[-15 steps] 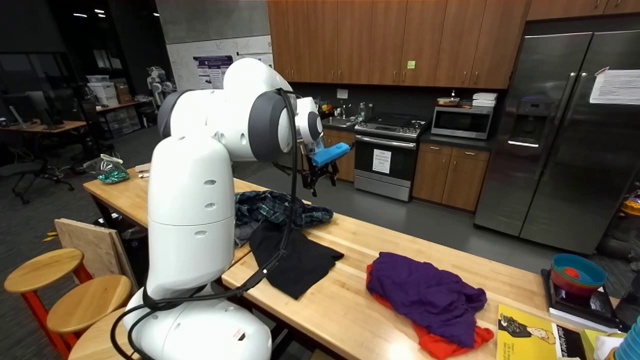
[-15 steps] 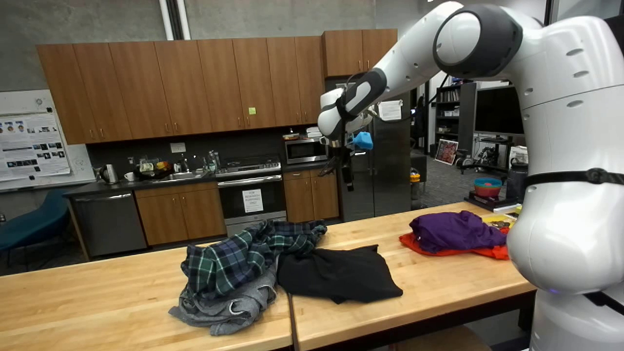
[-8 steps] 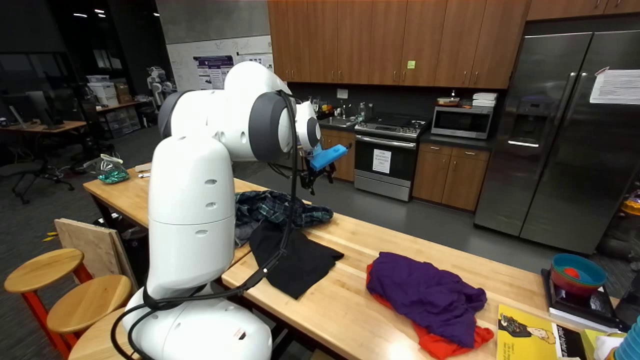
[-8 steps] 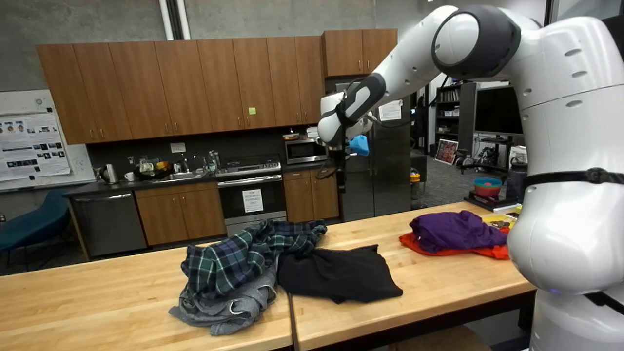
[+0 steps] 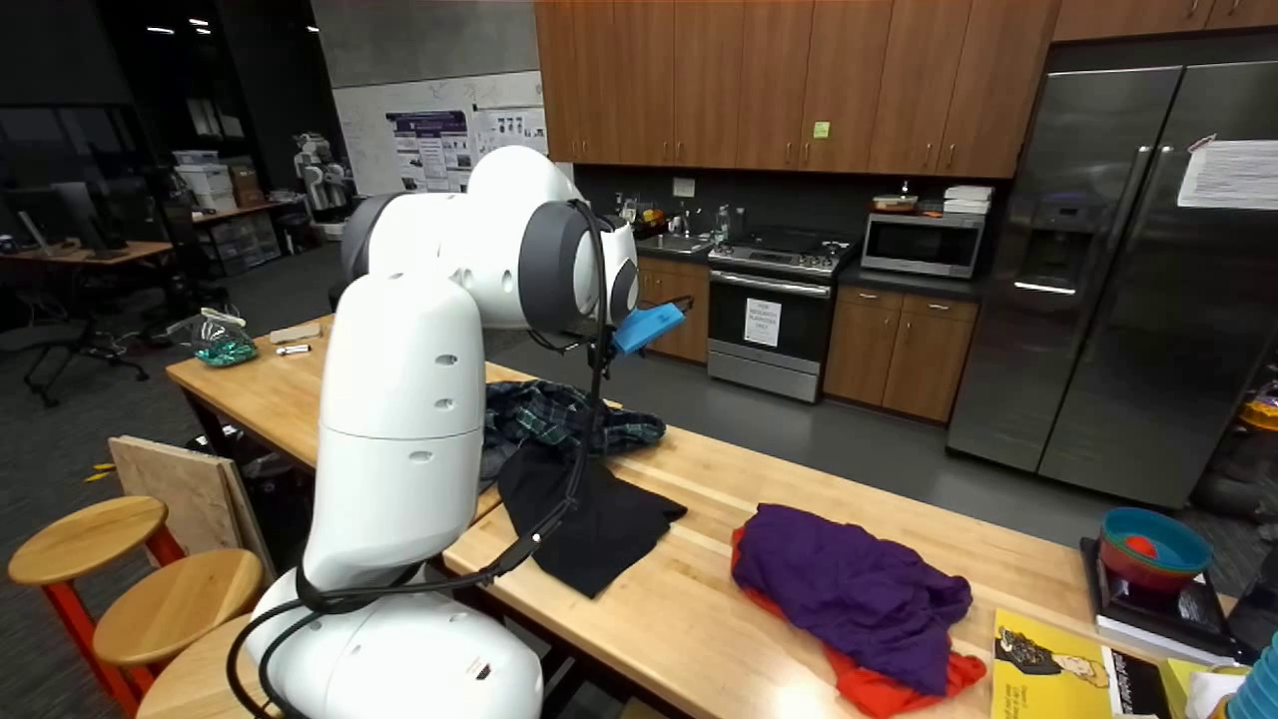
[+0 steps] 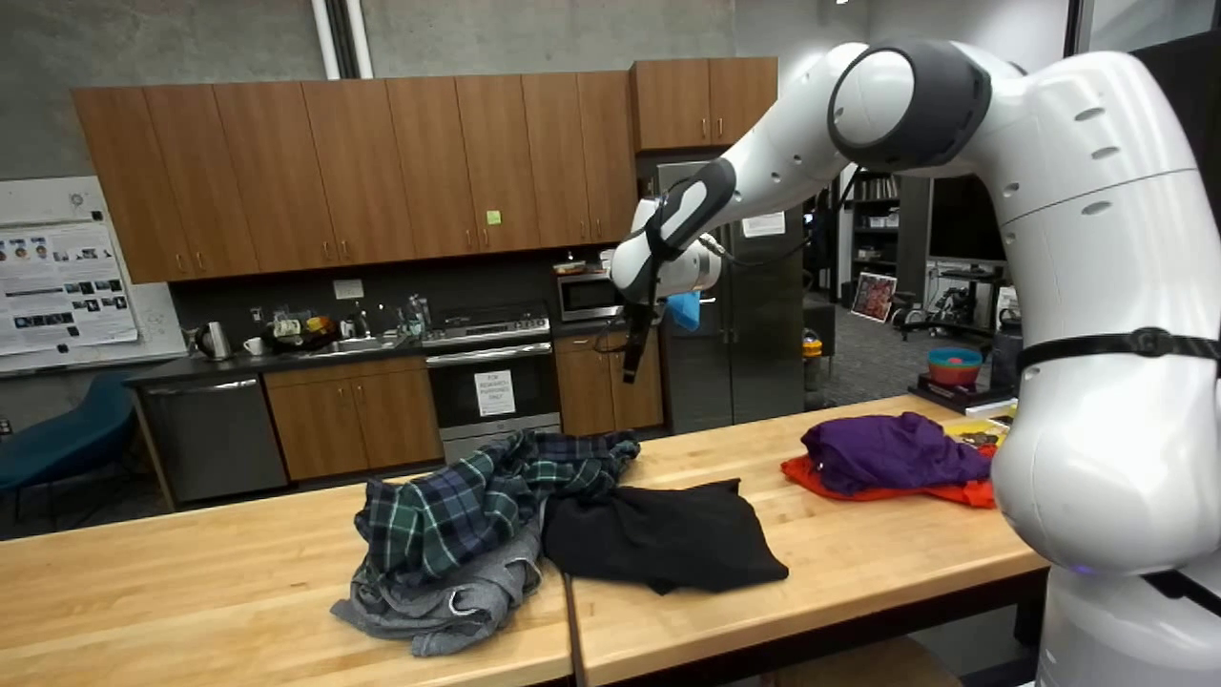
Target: Move the checked shirt to the left
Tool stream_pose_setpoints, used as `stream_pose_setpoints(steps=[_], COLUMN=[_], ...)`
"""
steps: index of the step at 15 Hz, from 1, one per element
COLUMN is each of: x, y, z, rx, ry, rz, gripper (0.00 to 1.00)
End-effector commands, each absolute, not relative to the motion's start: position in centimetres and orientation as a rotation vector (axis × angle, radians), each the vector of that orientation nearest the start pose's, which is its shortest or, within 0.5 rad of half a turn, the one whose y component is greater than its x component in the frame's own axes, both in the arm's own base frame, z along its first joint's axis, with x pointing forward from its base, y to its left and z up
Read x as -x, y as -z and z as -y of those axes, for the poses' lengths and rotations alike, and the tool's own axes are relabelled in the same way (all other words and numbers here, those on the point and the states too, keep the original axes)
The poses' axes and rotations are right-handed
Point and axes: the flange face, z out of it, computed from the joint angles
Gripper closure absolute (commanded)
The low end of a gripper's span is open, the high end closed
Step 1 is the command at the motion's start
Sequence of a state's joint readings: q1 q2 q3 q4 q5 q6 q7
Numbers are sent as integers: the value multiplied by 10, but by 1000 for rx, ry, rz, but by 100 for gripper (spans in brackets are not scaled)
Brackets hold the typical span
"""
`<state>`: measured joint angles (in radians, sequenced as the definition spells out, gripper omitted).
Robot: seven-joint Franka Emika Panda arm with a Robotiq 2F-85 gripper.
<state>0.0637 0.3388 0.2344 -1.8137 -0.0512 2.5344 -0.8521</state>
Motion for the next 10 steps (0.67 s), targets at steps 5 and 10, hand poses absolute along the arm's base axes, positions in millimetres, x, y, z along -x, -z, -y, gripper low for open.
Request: stream_pose_setpoints(steps=[5, 10], x=[-682, -696], y=[-347, -316], z=[-195, -196], rx=[2254, 2136], ry=[652, 516], rz=[1892, 1992], gripper=[0, 0])
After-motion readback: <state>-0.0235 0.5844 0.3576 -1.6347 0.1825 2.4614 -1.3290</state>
